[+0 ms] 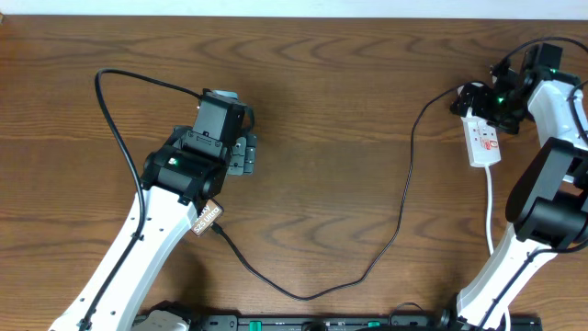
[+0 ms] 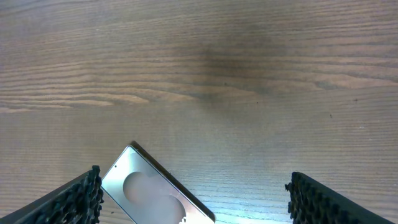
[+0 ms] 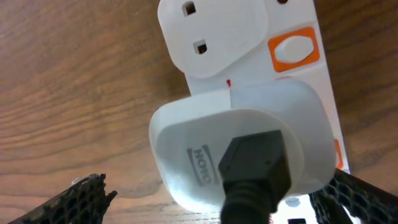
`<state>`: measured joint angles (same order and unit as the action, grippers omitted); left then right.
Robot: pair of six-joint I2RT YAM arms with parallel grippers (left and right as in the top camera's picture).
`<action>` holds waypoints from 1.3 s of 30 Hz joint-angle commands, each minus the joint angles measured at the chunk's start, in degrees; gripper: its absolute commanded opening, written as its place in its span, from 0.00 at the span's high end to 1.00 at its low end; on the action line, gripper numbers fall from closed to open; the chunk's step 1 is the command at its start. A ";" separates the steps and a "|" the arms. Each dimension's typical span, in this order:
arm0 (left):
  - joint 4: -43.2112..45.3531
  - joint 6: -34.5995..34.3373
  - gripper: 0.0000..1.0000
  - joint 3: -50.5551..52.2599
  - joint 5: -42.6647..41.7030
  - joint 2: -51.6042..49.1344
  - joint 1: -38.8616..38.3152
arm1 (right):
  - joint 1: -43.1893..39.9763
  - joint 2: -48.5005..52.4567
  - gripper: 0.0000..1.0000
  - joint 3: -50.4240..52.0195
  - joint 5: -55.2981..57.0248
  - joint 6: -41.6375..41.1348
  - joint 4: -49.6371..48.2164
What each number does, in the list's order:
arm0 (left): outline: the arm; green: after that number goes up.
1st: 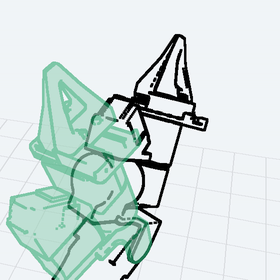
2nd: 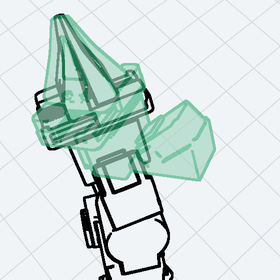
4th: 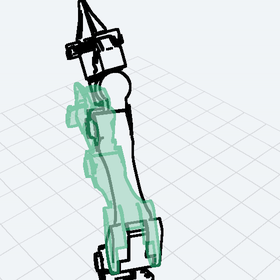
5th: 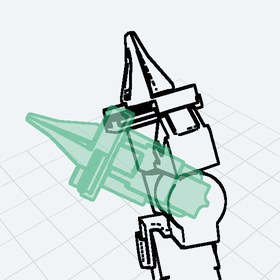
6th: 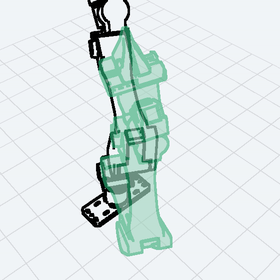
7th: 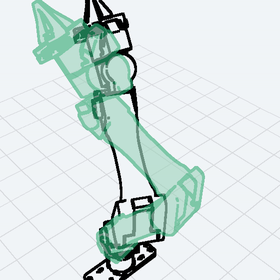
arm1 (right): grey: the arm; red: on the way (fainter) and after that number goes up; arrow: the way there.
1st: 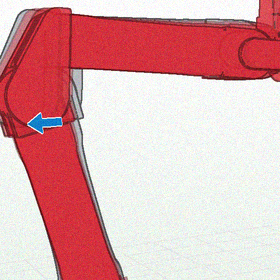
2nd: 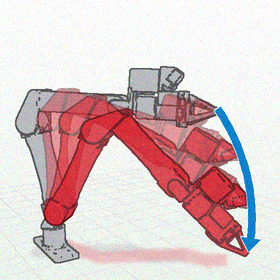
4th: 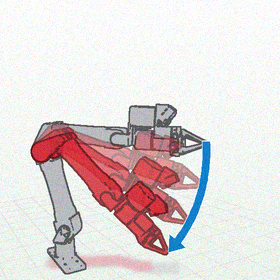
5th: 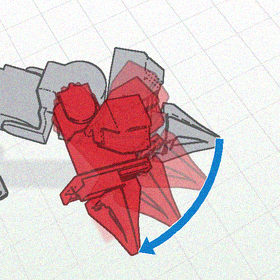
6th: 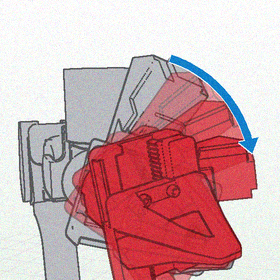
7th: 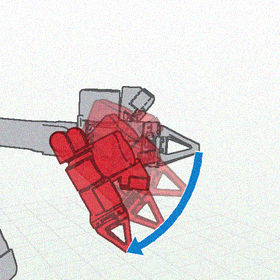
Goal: Plug charger to phone and switch on socket
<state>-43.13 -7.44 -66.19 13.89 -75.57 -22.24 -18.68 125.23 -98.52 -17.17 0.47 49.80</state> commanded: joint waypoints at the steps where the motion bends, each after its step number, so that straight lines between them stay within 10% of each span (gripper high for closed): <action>1: -0.13 0.33 0.08 -0.79 0.94 0.37 -0.13 | 0.94 0.90 0.01 -1.64 -2.91 -1.53 3.41; 11: -0.13 0.33 0.09 -0.79 0.94 0.37 -0.13 | 0.13 -13.29 0.01 -8.26 18.78 -12.68 14.53; 39: -0.13 0.33 0.08 -0.79 0.94 0.37 -0.13 | 0.17 -28.96 0.01 -8.20 18.97 -16.74 18.36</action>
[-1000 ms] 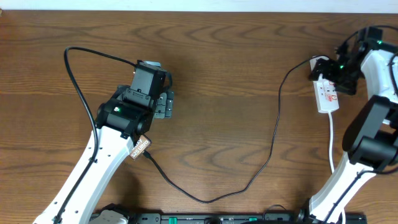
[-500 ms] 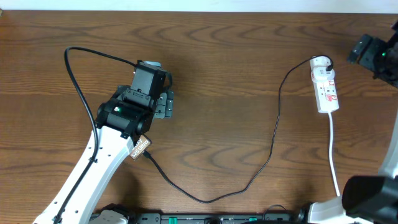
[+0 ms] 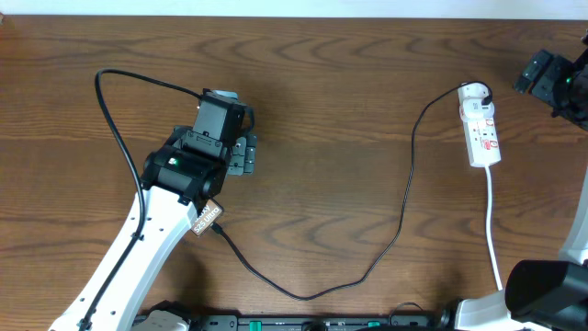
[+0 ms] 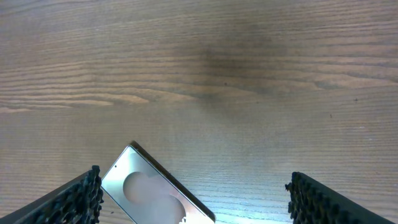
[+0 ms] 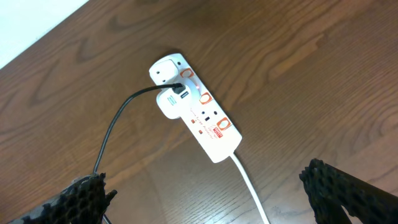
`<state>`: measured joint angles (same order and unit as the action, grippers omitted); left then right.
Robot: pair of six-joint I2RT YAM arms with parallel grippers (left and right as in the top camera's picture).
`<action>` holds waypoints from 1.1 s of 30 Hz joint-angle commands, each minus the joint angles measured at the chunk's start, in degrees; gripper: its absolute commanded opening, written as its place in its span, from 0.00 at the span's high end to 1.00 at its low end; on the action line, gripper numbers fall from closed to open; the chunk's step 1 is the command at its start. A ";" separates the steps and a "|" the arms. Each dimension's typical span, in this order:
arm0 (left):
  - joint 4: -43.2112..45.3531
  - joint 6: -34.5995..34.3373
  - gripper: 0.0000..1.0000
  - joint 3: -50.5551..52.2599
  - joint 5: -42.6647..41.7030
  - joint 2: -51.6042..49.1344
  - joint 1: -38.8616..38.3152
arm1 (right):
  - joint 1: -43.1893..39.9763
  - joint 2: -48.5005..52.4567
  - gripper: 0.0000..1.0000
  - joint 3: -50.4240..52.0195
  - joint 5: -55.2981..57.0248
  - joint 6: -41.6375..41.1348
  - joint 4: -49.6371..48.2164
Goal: Plug charger to phone and switch on socket
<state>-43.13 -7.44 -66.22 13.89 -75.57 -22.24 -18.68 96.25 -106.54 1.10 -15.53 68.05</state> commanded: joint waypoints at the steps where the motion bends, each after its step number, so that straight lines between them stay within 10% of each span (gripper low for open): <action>1: -0.13 0.33 0.09 -0.76 0.94 0.37 -0.13 | 0.17 0.02 0.01 -0.17 0.70 -0.74 0.11; 23: -0.22 0.31 0.08 4.35 -0.61 10.16 0.33 | 0.17 0.02 0.01 -0.17 0.70 -0.74 0.13; 33: 26.60 -0.15 0.08 28.04 -4.59 34.60 5.09 | 0.17 0.02 0.01 -0.17 0.70 -0.74 0.11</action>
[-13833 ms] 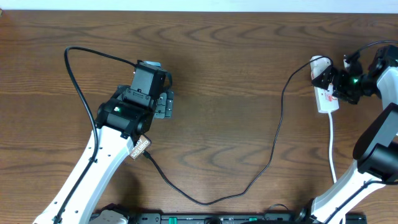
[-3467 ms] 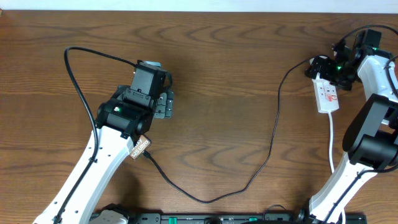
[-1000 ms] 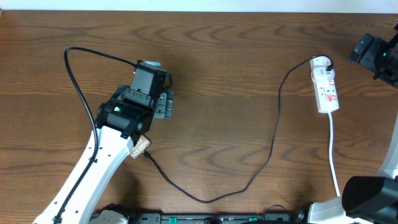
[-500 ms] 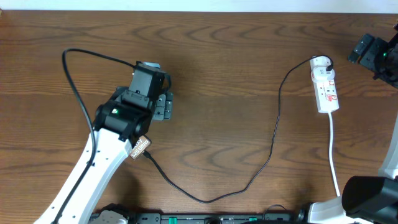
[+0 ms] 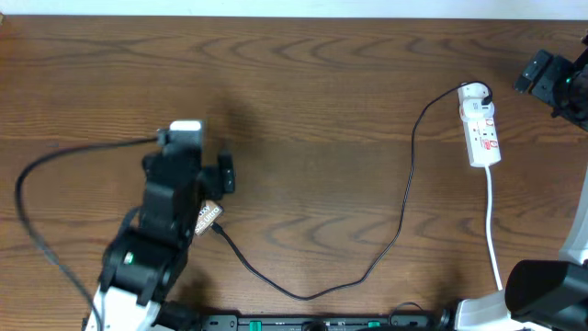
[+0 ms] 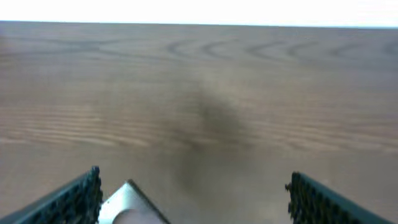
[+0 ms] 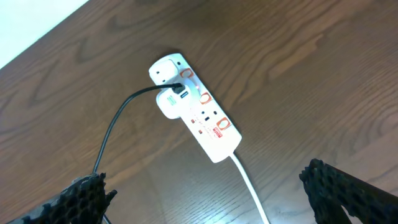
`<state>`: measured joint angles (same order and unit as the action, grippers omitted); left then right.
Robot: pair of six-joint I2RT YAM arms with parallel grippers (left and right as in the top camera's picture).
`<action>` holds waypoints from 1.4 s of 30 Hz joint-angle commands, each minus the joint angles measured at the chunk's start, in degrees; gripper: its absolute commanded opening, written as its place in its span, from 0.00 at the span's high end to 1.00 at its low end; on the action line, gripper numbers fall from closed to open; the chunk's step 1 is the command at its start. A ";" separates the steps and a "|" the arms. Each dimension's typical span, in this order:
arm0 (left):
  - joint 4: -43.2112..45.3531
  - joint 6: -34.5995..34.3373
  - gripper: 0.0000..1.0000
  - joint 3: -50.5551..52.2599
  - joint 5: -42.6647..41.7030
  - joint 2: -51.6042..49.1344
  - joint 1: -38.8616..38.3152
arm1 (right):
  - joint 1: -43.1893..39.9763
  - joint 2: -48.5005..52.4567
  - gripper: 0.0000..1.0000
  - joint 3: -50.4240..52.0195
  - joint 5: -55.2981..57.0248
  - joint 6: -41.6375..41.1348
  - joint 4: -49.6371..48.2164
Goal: Plug charger to phone and switch on socket
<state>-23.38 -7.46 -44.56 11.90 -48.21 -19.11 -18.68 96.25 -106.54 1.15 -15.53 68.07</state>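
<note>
The white socket strip (image 5: 480, 129) lies at the far right, also in the right wrist view (image 7: 199, 118), with orange switches and a white charger (image 7: 173, 102) plugged in. Its black cable (image 5: 404, 193) loops across the table to a tagged end (image 5: 209, 218) beside my left arm. My right gripper (image 5: 549, 77) hangs open, high and to the right of the strip (image 7: 211, 199). My left gripper (image 5: 187, 136) is open (image 6: 193, 199), and a silvery corner (image 6: 127, 202) shows low by its left finger. Whether that is the phone I cannot tell.
A thin black lead (image 5: 55, 161) arcs from the left arm out to the table's left side. The white mains cord (image 5: 491, 230) runs from the strip to the front edge. The far table edge and a pale wall (image 6: 199, 9) show ahead of the left gripper.
My left arm has shifted left and toward the front, and its wrist view now tilts up to the far table edge. The right gripper and the socket strip stand as before.
My right gripper was first down close over the charger in the strip while the left gripper hovered still. Then the right gripper was high and far right, clear of the strip, with the charger still plugged in. Now the left arm has moved left.
</note>
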 commanded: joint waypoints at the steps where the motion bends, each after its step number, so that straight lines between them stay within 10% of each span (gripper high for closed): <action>1: 9.68 -0.07 0.08 8.68 -3.48 9.73 2.62 | 0.17 0.02 0.01 -0.17 0.66 -0.74 0.11; 11: 27.39 -0.02 0.08 26.03 -12.22 28.96 12.20 | 0.17 0.02 0.01 -0.17 0.66 -0.74 0.11; 24: 27.58 1.29 0.08 42.42 -24.92 48.30 23.06 | 0.17 0.02 0.01 -0.17 0.66 -0.74 0.11; 42: 20.61 11.52 0.08 44.33 -30.69 48.13 24.83 | 0.17 0.02 0.01 -0.17 0.66 -0.74 0.09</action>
